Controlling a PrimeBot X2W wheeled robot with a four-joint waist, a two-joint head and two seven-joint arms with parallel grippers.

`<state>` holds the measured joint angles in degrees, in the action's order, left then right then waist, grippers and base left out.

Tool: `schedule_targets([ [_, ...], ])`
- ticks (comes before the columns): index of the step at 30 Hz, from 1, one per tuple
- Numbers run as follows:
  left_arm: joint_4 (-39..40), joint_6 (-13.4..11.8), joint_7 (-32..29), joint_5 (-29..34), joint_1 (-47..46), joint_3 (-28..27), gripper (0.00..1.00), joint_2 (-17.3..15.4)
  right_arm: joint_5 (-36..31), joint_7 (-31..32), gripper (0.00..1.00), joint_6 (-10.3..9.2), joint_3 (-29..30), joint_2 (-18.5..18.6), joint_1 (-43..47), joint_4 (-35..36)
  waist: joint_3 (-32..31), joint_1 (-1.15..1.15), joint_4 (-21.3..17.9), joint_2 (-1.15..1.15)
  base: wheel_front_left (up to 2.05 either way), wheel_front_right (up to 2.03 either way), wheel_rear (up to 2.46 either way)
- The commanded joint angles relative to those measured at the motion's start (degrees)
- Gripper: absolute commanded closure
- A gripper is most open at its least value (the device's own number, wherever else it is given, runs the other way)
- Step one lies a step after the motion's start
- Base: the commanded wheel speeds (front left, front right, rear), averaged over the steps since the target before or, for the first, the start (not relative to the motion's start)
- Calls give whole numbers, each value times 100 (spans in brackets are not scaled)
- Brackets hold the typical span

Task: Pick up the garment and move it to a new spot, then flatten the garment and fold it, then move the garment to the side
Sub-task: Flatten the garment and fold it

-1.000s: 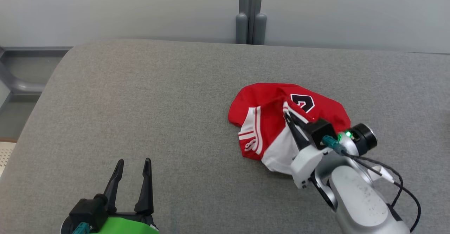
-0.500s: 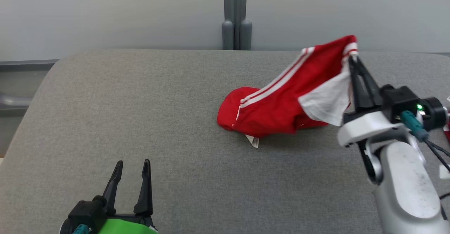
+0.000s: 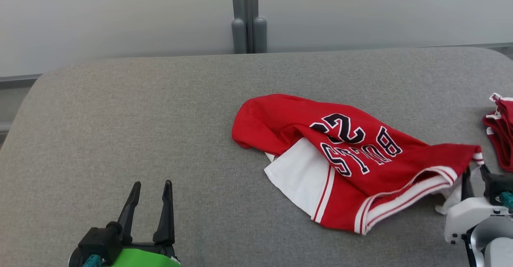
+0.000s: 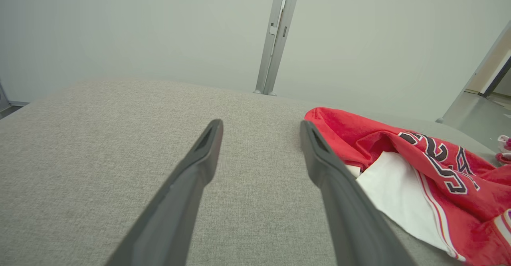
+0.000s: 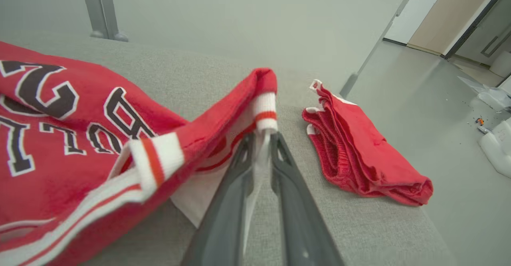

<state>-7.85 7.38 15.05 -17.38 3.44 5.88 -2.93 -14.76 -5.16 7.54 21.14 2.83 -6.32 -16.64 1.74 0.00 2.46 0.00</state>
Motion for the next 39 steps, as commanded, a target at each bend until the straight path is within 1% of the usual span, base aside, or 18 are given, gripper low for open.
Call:
schedule_targets([
  [1, -16, 16, 16, 36, -71, -1, 0, -9, -3, 21, 0, -11, 1, 15, 63, -21, -9, 0, -17, 0, 0, 0, 0],
  [5, -20, 16, 16, 45, -47, 11, 0, -13, 126, 101, 0, -11, 175, 19, 313, 62, -52, 0, -29, 0, 0, 0, 0],
  [10, -4, 16, 16, 44, 44, -13, 0, -32, 511, 230, 0, -11, 224, 15, 518, 625, -111, 0, -41, 0, 0, 0, 0],
  [19, 25, 16, 16, 42, 99, -5, 0, -27, 985, 895, 0, -11, -494, 14, 627, 2366, -170, 0, -67, 0, 0, 0, 0],
  [21, 19, 16, 17, 39, 96, 16, 0, -25, 1022, 1057, 0, -11, -621, 15, 646, 2672, -176, 0, -55, 0, 0, 0, 0],
  [23, 13, 16, 17, 24, 96, 7, 0, -24, 1028, 1311, 0, -11, -717, 14, 681, 2819, -179, 0, -50, 0, 0, 0, 0],
  [26, 17, 16, 16, 17, 114, -28, 0, -22, 1058, 1964, 0, -11, -938, 12, 744, 2807, -179, 0, -70, 0, 0, 0, 0],
  [28, 22, 16, 16, 13, 114, -38, 0, -20, 983, 2445, 0, -11, -1060, 18, 695, 2670, -169, 0, -82, 0, 0, 0, 0],
  [33, 29, 16, 16, 11, 59, 13, 0, -16, 624, 3450, 0, -11, -1165, 15, 428, 2097, -110, 0, -115, 0, 0, 0, 0],
  [35, 39, 16, 16, 9, 9, 41, 0, -15, 510, 3708, 0, -11, -1152, 17, 286, 1853, -58, 0, -105, 0, 0, 0, 0],
  [39, 44, 16, 16, 8, -100, 88, 0, -13, 244, 3866, 0, -11, -1017, 30, 100, 1196, 100, 0, -53, 0, 0, 0, 0],
])
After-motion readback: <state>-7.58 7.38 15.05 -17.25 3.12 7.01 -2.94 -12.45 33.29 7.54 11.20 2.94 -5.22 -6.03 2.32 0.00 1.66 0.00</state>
